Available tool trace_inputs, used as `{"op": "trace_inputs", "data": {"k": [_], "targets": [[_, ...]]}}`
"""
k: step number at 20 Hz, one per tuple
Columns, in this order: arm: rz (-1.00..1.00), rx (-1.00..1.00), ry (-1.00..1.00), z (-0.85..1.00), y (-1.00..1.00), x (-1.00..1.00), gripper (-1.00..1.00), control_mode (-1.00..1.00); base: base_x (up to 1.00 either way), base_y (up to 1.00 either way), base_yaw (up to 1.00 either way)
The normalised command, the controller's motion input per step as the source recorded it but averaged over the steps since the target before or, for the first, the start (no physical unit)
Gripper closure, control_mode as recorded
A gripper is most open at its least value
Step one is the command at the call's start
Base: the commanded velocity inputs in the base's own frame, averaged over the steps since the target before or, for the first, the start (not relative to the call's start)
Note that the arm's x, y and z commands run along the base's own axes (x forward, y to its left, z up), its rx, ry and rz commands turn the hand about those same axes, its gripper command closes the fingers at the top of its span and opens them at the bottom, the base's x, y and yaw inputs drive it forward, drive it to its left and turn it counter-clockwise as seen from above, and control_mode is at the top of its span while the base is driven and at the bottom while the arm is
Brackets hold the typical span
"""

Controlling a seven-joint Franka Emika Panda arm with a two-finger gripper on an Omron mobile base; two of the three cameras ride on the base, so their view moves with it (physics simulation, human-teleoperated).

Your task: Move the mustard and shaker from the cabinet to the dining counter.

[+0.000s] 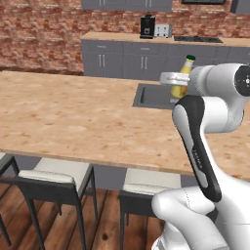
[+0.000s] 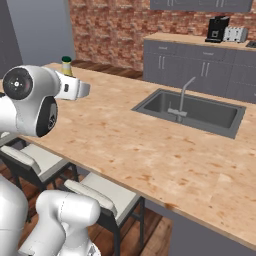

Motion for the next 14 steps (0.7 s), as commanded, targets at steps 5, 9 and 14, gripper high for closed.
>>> {"op": "trace_inputs", "data": {"k": [5,9,14], "targets": [[0.00,0.00,0.00,0.00,0.00,0.00,1.00,1.00,0.07,0.00,-0.01],[0.00,0.00,0.00,0.00,0.00,0.00,1.00,1.00,0.00,0.00,0.00],[0.00,0.00,0.00,0.00,0.00,0.00,1.00,1.00,0.00,0.00,0.00]]}}
